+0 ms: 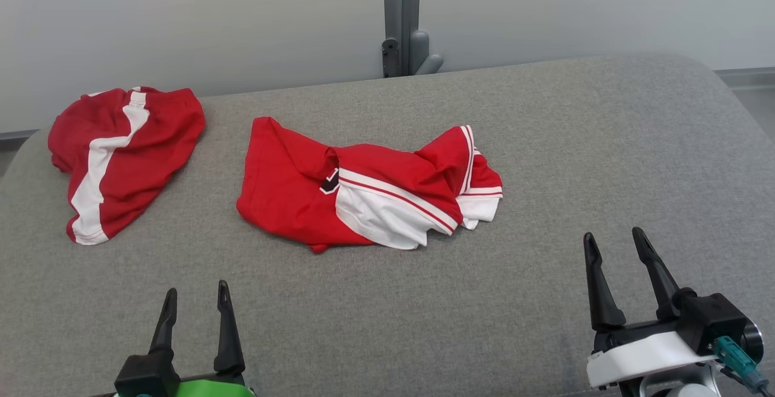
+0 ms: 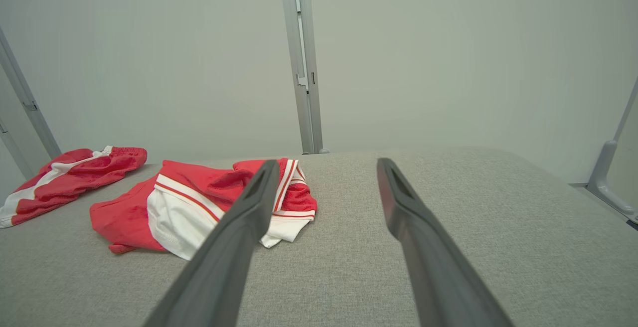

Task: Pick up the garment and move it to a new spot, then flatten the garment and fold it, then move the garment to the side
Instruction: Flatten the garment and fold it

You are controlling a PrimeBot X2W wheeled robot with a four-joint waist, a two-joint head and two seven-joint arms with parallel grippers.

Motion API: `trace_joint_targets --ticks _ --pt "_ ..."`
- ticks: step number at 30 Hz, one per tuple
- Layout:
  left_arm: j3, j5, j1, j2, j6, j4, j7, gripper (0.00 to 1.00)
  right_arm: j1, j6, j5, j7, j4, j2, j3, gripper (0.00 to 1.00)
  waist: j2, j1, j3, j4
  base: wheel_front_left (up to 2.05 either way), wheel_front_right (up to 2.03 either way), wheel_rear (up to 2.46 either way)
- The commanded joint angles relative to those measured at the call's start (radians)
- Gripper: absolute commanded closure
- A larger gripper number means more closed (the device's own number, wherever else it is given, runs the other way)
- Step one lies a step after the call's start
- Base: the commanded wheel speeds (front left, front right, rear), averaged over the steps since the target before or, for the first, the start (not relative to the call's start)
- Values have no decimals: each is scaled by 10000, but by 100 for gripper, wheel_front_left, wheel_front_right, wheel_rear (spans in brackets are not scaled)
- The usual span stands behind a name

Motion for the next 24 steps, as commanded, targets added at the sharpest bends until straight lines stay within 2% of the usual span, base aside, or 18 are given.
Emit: trace_joint_targets --ticks 1,15,19,24 --pt "85 101 135 -39 -86 14 -26 0 28 -7 116 -38 49 -26 30 0 116 0 6 -28 0 0 0" --pt "368 332 3 -203 -350 144 -26 0 -197 -7 5 -36 172 -26 104 0 116 0 69 20 0 0 0" --pt "365 398 -165 -233 -439 104 -26 0 -443 -7 -127 -38 359 -25 272 0 116 0 167 204 0 0 0" --pt "281 503 -444 -265 -512 -9 -26 0 -991 -7 -374 -38 1156 -28 607 0 116 0 521 599 0 0 0"
